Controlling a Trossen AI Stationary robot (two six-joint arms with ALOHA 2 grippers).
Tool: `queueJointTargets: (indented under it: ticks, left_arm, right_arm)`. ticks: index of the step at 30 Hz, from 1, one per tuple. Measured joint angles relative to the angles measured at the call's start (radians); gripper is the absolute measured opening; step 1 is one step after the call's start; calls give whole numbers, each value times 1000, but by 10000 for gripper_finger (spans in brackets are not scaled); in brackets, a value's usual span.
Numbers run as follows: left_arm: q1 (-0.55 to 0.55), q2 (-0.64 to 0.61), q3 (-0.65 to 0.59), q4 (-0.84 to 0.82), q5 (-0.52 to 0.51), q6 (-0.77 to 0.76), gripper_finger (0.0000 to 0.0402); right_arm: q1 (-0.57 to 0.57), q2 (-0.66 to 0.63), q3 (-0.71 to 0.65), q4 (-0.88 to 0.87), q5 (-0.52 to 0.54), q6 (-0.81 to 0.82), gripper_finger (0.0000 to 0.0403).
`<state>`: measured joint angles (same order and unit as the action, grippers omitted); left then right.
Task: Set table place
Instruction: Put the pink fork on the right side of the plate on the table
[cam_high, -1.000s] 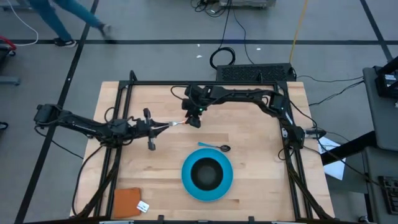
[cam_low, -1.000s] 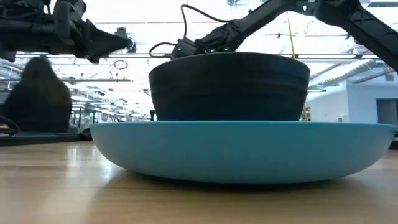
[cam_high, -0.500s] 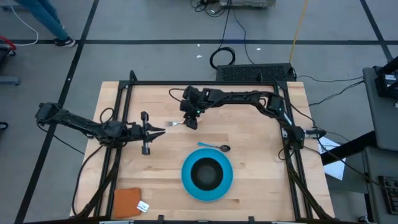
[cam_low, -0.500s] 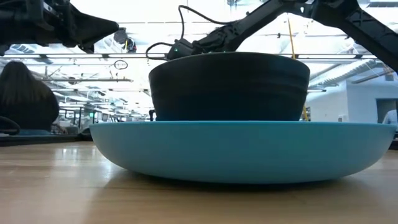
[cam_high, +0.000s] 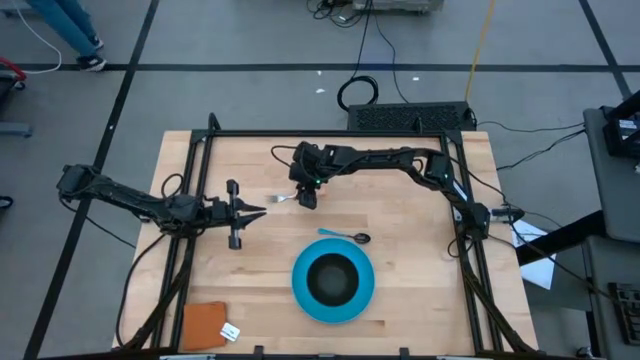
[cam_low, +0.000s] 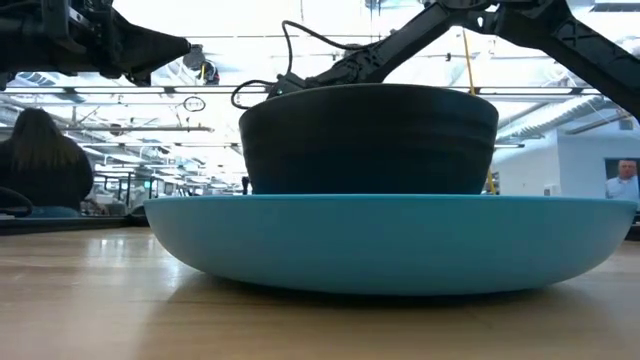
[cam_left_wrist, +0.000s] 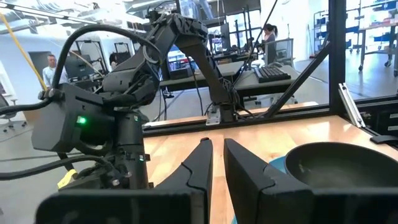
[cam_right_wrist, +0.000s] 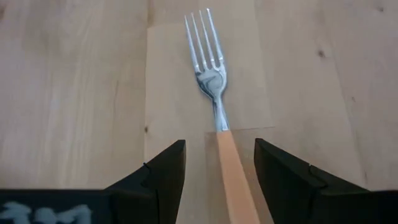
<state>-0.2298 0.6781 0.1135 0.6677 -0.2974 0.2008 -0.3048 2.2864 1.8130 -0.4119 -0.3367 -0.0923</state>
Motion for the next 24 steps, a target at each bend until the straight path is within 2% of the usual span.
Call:
queueJointTargets:
  ticks: [4,14,24]
  left_arm:
    - [0,0,0,-3,0,1,47]
    - [0,0,0,-14,0,3,47]
    - [0,0,0,-22,0,1,47]
  right_arm:
    - [18,0,0,-12,1,-45,181]
    - [52,0,0,5,162,-71,181]
    - [37,0,0,2,153,-60,181]
